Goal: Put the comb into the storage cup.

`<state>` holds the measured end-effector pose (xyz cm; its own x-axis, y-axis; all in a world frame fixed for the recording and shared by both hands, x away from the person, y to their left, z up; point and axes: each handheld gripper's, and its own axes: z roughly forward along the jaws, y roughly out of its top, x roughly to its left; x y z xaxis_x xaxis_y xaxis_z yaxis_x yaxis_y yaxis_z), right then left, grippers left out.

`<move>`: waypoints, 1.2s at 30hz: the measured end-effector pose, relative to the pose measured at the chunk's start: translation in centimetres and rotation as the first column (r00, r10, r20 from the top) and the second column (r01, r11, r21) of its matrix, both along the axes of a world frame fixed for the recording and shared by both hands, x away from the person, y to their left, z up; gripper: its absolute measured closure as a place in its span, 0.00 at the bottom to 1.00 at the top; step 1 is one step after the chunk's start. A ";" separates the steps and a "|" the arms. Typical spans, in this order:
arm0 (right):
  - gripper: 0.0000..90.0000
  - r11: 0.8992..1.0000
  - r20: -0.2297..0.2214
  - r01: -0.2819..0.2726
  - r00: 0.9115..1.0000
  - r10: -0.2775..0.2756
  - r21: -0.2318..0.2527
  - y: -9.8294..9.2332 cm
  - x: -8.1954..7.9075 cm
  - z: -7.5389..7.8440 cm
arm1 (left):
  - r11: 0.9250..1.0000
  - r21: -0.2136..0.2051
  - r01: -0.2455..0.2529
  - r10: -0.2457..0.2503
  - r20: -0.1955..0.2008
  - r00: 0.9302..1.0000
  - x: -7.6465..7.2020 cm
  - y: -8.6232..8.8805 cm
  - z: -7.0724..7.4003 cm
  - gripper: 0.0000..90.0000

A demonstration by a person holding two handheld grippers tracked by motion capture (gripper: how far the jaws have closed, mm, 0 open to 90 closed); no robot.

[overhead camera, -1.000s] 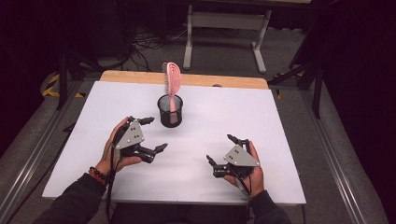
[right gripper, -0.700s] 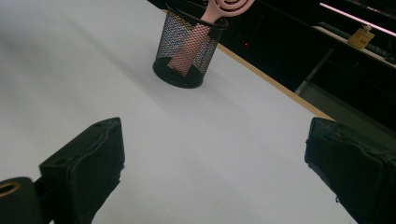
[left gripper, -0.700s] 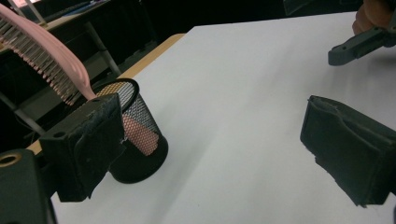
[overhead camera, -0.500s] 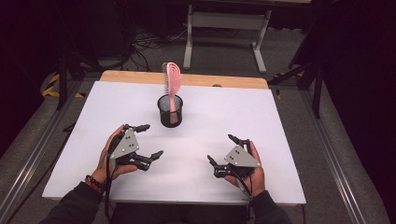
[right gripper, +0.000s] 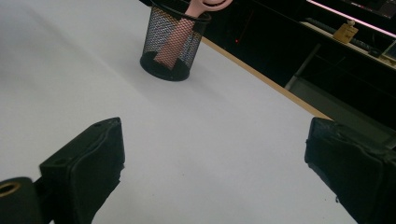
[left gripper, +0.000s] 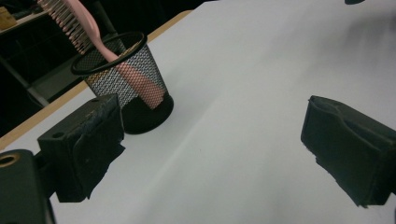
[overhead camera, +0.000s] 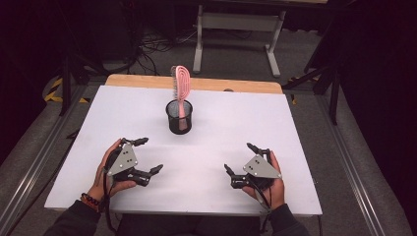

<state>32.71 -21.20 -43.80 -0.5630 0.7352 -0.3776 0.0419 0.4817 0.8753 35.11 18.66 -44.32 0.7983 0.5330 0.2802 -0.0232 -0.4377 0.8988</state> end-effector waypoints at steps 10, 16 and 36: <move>0.06 1.000 0.003 0.022 1.000 -0.022 0.008 -0.9 -0.6 -0.1 | 0.999 -0.004 -0.038 0.037 -0.019 0.999 -0.7 2.1 -0.7 0.08; 0.06 0.999 0.001 0.042 0.999 -0.042 0.018 -1.5 -1.0 -0.3 | 0.998 0.012 -0.069 0.070 -0.029 0.997 -1.1 3.3 -1.5 0.08; 0.06 0.996 -0.040 0.088 0.995 -0.087 0.034 -3.0 -1.5 -1.3 | 0.982 -0.036 -0.186 0.183 -0.089 0.979 -2.2 8.4 -3.1 0.07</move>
